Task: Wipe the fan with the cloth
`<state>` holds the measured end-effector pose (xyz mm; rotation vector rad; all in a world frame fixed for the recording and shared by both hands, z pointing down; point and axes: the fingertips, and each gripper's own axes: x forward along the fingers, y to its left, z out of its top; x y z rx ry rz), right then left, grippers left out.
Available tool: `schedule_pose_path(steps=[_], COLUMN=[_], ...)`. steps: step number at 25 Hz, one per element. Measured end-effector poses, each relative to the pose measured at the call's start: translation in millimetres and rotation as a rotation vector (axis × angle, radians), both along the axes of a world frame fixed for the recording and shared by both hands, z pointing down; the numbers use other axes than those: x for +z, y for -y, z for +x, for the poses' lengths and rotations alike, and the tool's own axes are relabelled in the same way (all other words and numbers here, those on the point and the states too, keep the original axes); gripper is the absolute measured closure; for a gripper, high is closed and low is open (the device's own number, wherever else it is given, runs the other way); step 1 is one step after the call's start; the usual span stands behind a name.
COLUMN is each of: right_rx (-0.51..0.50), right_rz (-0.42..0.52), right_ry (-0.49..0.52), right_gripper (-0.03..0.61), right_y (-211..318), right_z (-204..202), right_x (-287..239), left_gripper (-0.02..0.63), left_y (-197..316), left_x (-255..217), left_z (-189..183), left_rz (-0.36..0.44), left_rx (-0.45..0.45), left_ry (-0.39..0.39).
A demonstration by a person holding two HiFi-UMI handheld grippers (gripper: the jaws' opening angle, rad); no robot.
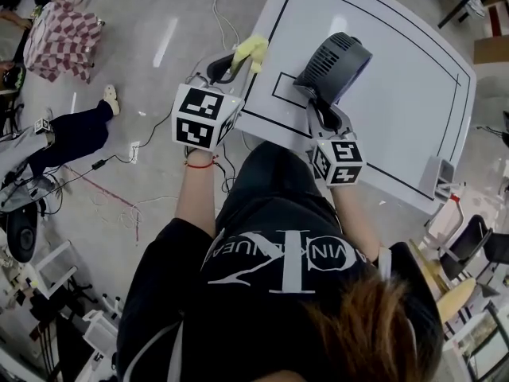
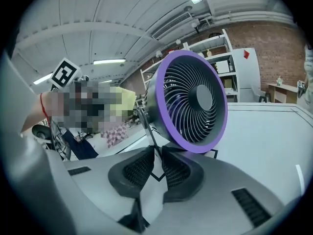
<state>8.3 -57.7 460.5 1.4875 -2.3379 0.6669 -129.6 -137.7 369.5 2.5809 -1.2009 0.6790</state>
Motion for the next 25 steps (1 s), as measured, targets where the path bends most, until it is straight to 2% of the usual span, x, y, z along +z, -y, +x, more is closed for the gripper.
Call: schedule_pose_path(steps=[4,7,10,16,17,18,19,25], right_rx=[0.010,-0.024,-0.104,-0.279,-0.305,-0.324,-0.334,-0.292], right_rz=[-0.008,-0.014,-0.029,-0.015,0.003,0.023,0.039,0.018], right_ry=[0.004,0.002,-0.098,-0.313,-0.357,-0.404,-0.439,-0.417], right_gripper=[0.529,0.528,0.492,0.489,0.495,0.542,0.556,0.561], right_y=[2,0,-9,-10,-8,-6,-4,4], right_z=[-2,2,12,9,6,3,1,-13], right_x=[1,3,14,32,32,31,30,29], left_gripper=[0.560,0.560,0.560,0.560,0.560,0.560,0.560,0.560], left_y=[-3,-4,-3,-2,-2,-2,-1,4], left_x=[6,8,7,8,9,9,9,14], left_z=[4,8,9,11,12,13,13,2], left_rz=[-0.010,-0.013,-0.010,-0.014,-0.014,-0.014,-0.014,-0.020], left_rx=[0.006,0.010,0.011,0.010,0.012,0.013,0.012,-0.008], left_ry=[-0.001,-0.001,-0.008,-0.007,-0.006,-0.006,-0.007,-0.003])
